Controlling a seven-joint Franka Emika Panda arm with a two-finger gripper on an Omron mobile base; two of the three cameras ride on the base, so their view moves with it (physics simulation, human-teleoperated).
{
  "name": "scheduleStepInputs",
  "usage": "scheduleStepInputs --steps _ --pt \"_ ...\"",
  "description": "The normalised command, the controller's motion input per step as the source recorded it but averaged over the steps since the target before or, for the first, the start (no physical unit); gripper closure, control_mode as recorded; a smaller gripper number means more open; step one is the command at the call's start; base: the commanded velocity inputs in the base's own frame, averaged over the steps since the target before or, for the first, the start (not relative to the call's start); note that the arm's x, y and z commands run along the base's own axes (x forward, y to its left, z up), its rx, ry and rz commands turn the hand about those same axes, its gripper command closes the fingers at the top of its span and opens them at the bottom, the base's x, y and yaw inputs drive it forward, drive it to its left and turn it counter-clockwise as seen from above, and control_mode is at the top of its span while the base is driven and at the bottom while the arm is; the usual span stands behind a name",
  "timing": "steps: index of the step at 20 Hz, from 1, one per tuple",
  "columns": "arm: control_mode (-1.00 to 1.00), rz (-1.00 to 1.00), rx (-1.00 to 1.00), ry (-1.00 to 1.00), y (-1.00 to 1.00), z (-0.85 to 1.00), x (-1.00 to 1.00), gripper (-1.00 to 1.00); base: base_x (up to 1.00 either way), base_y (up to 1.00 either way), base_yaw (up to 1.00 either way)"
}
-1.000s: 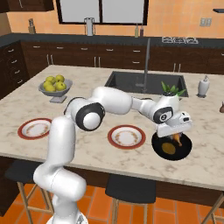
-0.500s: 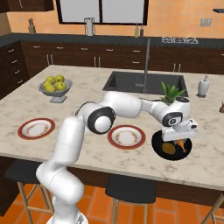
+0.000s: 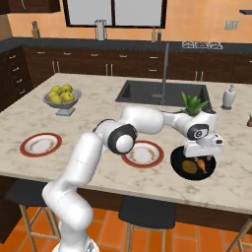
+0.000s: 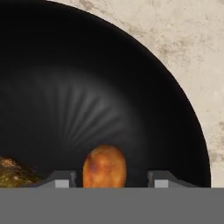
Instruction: Pick the chicken drumstick and avocado from their plates and place them in the bowl. Then put the bowl in the fridge.
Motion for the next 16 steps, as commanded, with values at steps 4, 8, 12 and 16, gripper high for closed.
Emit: scheduleStepInputs --steps 4,8,12,16 --pt "-1.0 0.0 0.0 0.06 0.19 -0.03 0.1 -1.0 0.0 0.0 0.0" --pt "-1.0 0.0 0.0 0.0 0.2 0.31 -0.17 -1.0 0.0 0.0 0.0" --pt "-1.0 -0.11 0.0 0.01 0.88 0.02 -0.05 -1.0 0.0 0.0 0.0" --pt "-1.0 -0.22 0.0 0.0 0.97 -0.25 -0.18 -1.0 0.0 0.0 0.0"
